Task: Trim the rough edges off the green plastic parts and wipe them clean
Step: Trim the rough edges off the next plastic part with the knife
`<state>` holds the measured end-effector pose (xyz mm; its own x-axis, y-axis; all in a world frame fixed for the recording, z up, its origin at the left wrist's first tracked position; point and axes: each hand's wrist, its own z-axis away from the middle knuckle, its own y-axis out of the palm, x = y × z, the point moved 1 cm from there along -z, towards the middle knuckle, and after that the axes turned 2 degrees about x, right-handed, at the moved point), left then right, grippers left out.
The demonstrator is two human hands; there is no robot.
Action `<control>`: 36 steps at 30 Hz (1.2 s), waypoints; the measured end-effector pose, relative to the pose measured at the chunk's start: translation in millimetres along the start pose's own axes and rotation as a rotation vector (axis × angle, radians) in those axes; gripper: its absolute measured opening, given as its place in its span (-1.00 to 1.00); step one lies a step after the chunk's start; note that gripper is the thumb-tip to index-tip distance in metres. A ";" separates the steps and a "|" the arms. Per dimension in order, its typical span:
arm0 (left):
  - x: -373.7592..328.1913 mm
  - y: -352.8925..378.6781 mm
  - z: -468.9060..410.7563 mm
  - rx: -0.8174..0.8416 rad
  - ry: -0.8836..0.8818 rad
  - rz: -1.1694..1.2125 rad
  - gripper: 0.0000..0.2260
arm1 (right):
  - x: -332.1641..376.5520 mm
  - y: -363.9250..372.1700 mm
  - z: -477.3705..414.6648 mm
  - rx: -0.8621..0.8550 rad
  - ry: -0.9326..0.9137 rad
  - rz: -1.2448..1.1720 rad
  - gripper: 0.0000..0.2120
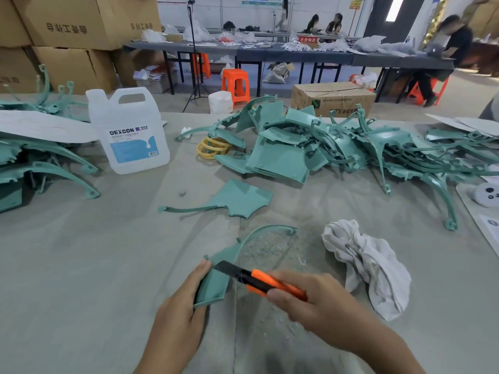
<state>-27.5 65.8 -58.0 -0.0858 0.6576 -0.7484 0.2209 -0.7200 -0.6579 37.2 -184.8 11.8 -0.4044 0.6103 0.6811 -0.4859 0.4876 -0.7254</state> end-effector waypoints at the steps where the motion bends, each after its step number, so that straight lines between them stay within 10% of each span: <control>1: -0.7 0.4 0.9 0.001 0.006 0.008 -0.43 | -1.0 -4.3 -3.3 0.028 0.033 0.019 -0.84; 12: 0.2 -0.7 3.7 -0.023 -0.006 0.020 -0.50 | -71.7 -30.0 -58.5 -0.327 0.465 0.394 -0.67; 18: -13.2 -16.5 -1.9 -0.200 -0.154 0.136 -0.74 | -61.8 -17.5 -39.9 -0.475 0.301 0.081 -0.81; 22: -12.7 -15.6 -0.7 -0.209 -0.284 0.459 -0.40 | -43.7 -5.3 -29.7 -0.527 0.191 0.013 -0.80; 27: -7.8 -10.8 8.4 -0.081 -0.049 -0.163 -0.61 | -39.2 7.9 -25.9 -0.390 0.174 0.115 -0.76; 36: -24.6 12.2 0.9 0.274 0.089 -0.598 -0.09 | -32.0 17.1 -27.1 -0.261 0.193 0.368 -0.66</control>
<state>-23.6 40.7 -47.6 -0.0334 0.9689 -0.2453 -0.0960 -0.2474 -0.9641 62.9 -179.1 -25.0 -0.3500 0.8641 0.3616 -0.1170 0.3427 -0.9321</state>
